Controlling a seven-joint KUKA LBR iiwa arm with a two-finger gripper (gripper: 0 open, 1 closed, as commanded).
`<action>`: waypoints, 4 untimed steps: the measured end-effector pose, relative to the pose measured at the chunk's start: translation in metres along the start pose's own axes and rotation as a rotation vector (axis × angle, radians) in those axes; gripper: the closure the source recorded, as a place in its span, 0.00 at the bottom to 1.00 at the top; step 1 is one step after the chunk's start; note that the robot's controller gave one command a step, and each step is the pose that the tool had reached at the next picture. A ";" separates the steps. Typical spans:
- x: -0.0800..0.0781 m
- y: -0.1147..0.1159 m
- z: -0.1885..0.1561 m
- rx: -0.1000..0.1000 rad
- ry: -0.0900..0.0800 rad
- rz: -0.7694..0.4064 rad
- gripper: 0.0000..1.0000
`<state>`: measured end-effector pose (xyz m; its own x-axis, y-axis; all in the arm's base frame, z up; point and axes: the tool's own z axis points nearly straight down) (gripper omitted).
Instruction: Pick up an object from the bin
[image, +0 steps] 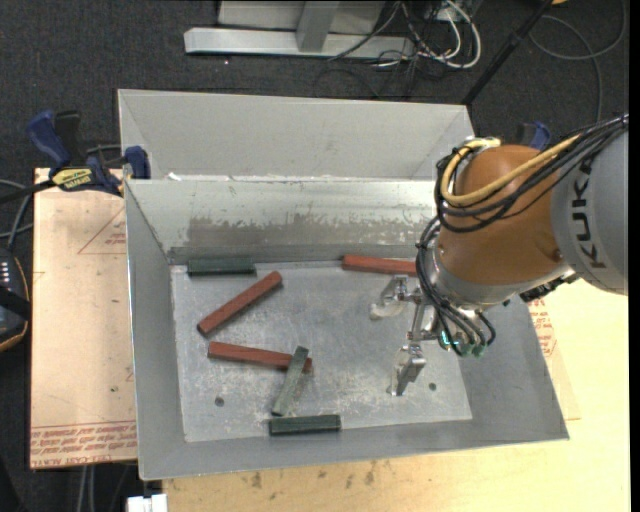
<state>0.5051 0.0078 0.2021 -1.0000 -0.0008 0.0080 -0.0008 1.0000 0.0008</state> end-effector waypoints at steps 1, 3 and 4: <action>-0.002 0.000 -0.004 0.000 -0.008 0.000 0.00; -0.025 0.048 0.086 0.001 -0.013 -0.246 0.00; -0.076 0.082 0.123 -0.002 -0.029 -0.182 1.00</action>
Offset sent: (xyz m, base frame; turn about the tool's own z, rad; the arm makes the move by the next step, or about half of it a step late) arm 0.0024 0.0704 -0.0808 -0.2125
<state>0.5805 0.0900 0.0790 -0.9831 -0.1816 -0.0218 -0.1816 0.9834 0.0015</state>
